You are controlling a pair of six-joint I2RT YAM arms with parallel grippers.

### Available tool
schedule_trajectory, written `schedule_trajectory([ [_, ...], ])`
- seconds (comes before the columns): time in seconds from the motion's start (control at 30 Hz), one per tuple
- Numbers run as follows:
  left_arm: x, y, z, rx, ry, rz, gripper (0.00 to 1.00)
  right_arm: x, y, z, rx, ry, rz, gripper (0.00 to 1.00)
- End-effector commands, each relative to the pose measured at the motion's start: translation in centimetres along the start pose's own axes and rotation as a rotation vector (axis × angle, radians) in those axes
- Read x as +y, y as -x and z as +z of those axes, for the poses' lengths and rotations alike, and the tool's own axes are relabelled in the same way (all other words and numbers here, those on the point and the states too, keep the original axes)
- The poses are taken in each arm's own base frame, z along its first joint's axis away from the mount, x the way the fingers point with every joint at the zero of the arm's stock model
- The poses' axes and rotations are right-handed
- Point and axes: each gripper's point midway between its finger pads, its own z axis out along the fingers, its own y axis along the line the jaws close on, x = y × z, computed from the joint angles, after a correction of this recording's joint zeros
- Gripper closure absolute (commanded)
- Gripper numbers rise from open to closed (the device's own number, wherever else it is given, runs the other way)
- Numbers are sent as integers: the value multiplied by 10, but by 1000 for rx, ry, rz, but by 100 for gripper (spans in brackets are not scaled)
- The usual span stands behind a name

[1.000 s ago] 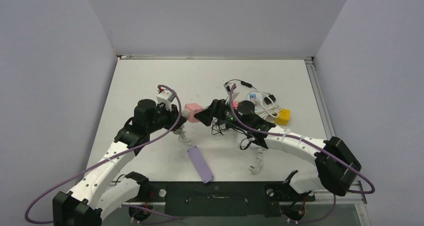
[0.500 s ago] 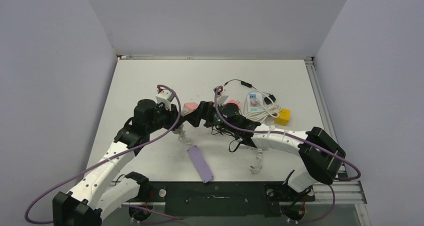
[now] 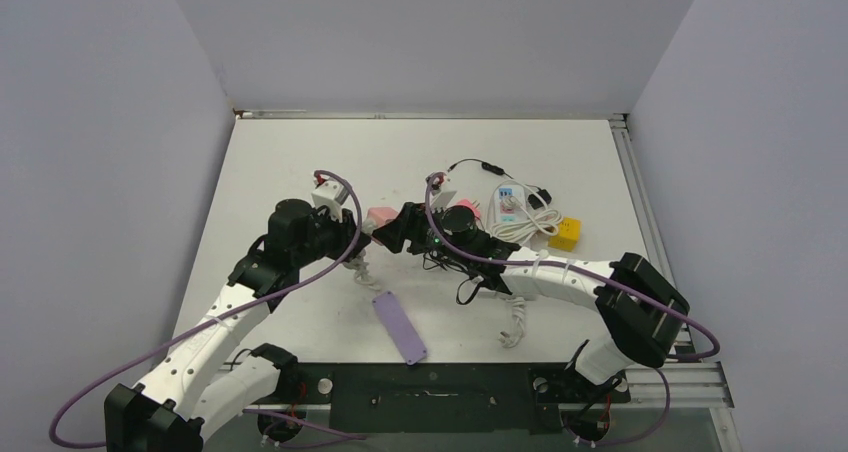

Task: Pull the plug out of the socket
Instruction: Remove the socket from the socket.

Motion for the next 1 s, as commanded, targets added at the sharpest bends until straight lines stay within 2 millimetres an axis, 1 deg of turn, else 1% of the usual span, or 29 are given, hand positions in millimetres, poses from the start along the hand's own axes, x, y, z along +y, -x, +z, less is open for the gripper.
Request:
schedule_trajectory([
  [0.0,-13,40,-9,-133,-35,39,100,13,19,1,-58,12,-32,63],
  [0.07,-15,40,-9,-135,-46,39,100,9,19,0,-57,-5,-43,71],
  [0.2,-19,40,-8,-131,-72,39,100,6,19,0,-62,-39,-93,93],
  [0.23,-22,40,-8,-133,-86,42,100,4,19,0,-60,-54,-111,94],
  [0.33,-31,41,-9,-136,-141,51,100,-4,22,-2,-74,-96,-157,95],
  [0.5,-22,43,-8,-133,-116,21,100,-9,24,-6,-80,-111,-201,95],
  [0.7,-7,49,-9,-146,-89,-28,100,3,21,-12,-61,-12,-268,95],
  [0.97,4,56,-12,-171,-80,-66,100,24,10,-18,0,135,-372,95],
])
